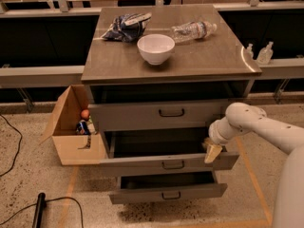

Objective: Open middle drawer

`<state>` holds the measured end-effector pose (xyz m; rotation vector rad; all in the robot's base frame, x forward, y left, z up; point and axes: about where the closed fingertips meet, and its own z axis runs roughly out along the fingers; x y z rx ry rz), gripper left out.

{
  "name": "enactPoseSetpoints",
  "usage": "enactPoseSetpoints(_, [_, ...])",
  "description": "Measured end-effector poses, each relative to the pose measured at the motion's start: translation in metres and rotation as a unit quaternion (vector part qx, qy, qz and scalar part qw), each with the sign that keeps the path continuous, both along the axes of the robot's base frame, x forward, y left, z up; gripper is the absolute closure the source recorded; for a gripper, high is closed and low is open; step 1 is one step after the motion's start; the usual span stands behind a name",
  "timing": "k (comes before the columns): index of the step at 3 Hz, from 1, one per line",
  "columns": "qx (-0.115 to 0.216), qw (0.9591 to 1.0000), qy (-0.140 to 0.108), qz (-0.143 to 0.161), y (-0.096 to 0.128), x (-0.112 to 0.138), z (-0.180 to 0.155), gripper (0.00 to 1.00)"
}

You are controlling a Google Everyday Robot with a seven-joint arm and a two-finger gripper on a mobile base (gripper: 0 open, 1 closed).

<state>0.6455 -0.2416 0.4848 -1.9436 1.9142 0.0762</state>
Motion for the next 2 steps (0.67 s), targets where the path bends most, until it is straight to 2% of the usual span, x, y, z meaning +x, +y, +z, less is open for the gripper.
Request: enactPoseSetpoints(2, [-0.014, 0.9995, -0.01, -0.026, -0.0067, 0.0012, 0.0142, 0.63])
